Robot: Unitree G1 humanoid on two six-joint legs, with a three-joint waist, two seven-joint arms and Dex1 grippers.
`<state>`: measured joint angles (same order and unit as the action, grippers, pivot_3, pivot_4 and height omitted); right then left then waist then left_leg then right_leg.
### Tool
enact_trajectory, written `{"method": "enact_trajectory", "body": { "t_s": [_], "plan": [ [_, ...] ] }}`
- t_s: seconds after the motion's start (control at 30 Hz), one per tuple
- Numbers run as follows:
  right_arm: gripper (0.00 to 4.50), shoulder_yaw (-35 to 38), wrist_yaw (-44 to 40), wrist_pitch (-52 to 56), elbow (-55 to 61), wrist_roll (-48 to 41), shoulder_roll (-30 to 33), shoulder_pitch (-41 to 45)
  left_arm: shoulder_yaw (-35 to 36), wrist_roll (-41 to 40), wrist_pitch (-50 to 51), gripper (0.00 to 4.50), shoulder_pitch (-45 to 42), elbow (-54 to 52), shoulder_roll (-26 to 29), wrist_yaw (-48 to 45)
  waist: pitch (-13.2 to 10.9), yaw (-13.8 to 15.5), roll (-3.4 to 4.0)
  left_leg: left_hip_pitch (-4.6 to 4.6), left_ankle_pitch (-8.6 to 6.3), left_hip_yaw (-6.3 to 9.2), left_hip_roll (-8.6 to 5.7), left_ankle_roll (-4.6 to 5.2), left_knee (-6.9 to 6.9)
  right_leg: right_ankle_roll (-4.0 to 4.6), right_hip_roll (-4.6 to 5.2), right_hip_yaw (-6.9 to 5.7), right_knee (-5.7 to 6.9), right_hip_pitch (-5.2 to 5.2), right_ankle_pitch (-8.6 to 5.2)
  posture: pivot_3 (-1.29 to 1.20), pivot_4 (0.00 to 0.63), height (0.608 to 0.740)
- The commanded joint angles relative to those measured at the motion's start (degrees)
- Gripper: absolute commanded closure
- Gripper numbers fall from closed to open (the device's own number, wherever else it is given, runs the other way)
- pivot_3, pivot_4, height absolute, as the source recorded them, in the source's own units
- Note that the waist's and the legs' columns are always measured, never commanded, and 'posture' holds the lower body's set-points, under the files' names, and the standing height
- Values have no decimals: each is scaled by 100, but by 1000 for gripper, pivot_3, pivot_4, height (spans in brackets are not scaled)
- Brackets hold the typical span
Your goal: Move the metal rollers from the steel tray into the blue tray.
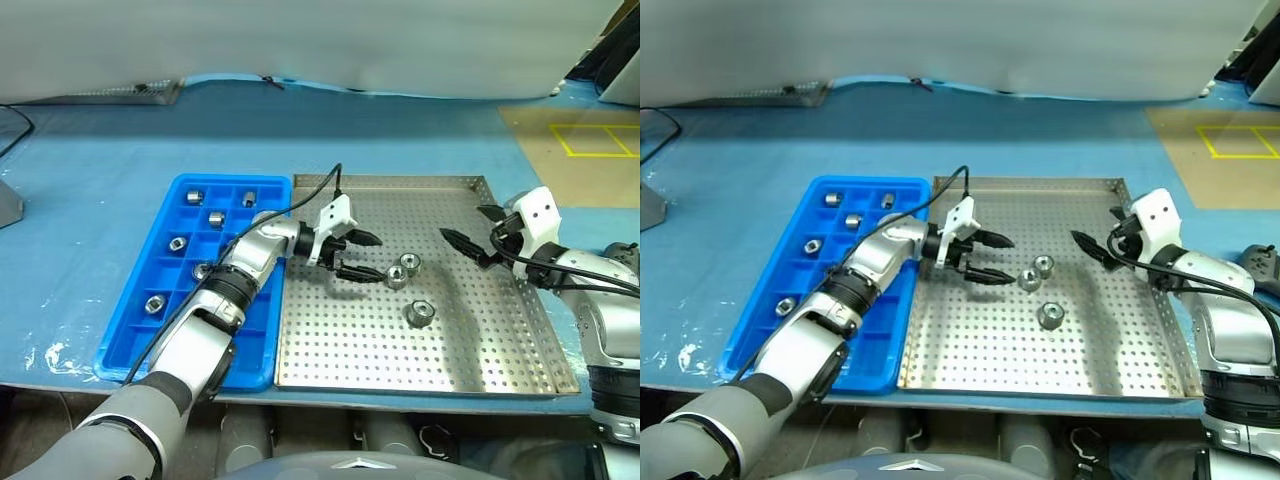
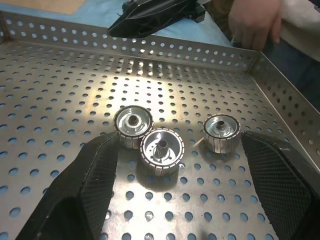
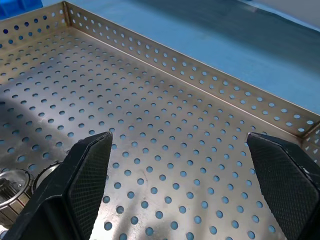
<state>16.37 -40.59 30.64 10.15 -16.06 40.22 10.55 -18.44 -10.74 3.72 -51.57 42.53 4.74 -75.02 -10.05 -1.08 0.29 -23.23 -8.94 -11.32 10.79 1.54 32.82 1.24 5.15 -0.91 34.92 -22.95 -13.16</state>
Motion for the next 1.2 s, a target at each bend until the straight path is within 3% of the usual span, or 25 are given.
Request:
{"method": "enact_trajectory", "body": {
  "t_s": [0.03,0.47,0.97,1.2],
  "plan": [
    [0,394,151,46,391,-161,128,-45,-21,125,-347,450,-287,222,-224,-216,0,-10,0,0,-3,-5,-1,4,1,0,3,1,-4,1,0,-478,150,740],
    [0,1006,767,805,1218,-1114,-56,304,-183,694,-971,450,-552,1016,-886,-537,0,-197,1,2,-13,-21,-2,20,4,0,4,14,-12,-1,0,-537,150,740],
    [0,1026,1014,867,1442,-1246,-11,7,-797,1815,-1806,450,-744,1814,-1287,-466,0,-311,2,-4,-21,-22,-6,31,4,-2,8,14,-24,-3,-1,-565,150,740],
    [0,966,1097,826,1469,-1266,-51,-83,-649,1885,-1908,2678,-847,1910,-1366,-245,1,-320,2,-5,-21,-22,-8,31,4,-2,10,14,-25,-2,-1,-559,150,740]
  ]
}}
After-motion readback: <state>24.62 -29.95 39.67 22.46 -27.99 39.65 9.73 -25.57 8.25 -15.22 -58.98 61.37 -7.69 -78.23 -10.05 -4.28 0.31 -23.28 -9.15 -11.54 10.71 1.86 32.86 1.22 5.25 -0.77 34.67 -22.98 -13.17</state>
